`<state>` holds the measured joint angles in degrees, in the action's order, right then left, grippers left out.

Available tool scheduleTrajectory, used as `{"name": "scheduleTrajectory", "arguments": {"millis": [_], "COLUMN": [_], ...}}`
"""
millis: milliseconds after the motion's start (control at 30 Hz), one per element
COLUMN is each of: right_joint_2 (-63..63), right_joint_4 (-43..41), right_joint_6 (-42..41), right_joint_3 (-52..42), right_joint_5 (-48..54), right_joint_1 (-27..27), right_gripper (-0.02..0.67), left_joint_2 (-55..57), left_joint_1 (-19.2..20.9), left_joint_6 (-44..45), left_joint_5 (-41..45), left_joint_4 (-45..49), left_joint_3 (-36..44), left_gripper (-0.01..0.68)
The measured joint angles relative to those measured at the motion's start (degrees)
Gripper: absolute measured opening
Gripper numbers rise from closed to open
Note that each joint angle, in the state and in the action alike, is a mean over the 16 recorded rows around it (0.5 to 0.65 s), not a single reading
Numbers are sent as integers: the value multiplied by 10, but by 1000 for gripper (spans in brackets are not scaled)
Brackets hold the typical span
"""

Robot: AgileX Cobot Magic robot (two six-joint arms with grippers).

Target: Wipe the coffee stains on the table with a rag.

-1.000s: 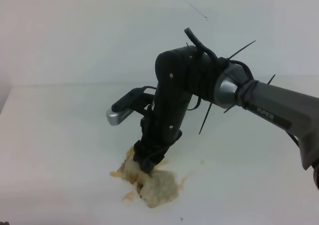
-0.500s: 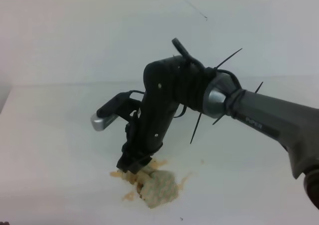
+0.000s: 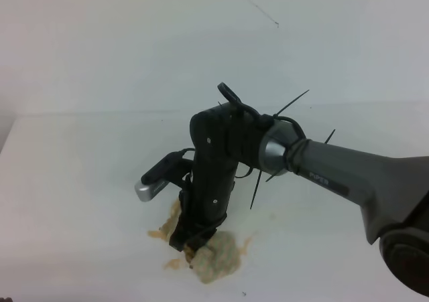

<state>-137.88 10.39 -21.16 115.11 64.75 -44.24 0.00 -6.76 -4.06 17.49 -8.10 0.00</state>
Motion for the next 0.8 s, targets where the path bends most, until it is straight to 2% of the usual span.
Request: {"name": "scheduleTrajectory", "arguments": {"millis": [300,800], "right_joint_2": [-3,-2], "right_joint_4": [-9,-72], "right_joint_6": [4,23], "right_joint_3": [1,2], "right_joint_5": [34,32], "right_joint_1": [3,67], "right_gripper": [28,17], "left_joint_2": [0,0], "left_joint_1": [0,0], "left_joint_6": [0,0], "left_joint_5": [0,0], "left_joint_4": [0,0], "left_joint_3": [0,0], "left_gripper": [-3,-3]}}
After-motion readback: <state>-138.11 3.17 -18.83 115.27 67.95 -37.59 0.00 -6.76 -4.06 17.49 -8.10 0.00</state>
